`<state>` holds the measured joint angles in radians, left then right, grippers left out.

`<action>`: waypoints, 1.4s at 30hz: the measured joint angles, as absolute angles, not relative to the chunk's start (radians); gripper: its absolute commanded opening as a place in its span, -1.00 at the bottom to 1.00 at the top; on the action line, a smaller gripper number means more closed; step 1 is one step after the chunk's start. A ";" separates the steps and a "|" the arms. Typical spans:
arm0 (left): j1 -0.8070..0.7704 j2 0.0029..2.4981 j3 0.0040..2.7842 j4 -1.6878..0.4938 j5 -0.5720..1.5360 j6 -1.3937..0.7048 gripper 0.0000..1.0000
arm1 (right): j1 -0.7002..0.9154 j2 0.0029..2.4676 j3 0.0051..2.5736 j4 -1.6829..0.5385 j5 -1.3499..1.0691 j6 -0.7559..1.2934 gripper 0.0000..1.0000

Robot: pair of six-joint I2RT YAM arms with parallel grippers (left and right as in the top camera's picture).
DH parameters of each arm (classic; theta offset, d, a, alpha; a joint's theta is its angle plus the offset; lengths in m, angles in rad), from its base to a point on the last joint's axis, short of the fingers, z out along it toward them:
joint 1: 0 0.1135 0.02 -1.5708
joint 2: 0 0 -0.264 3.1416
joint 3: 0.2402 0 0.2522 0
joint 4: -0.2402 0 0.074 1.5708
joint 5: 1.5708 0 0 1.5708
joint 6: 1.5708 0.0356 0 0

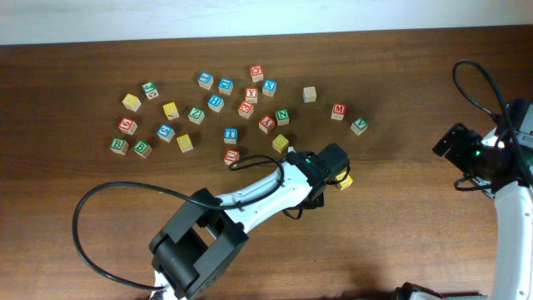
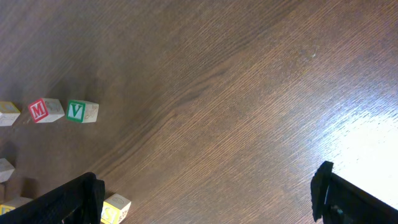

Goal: Spell out ICRA
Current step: 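Lower the A block beside the R block and release it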

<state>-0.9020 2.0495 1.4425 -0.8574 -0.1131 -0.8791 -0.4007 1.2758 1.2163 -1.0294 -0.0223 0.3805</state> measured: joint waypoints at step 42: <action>-0.875 2.050 1.461 -0.920 -0.130 -0.870 -0.38 | -0.401 1.276 1.216 -1.029 -0.023 0.381 0.97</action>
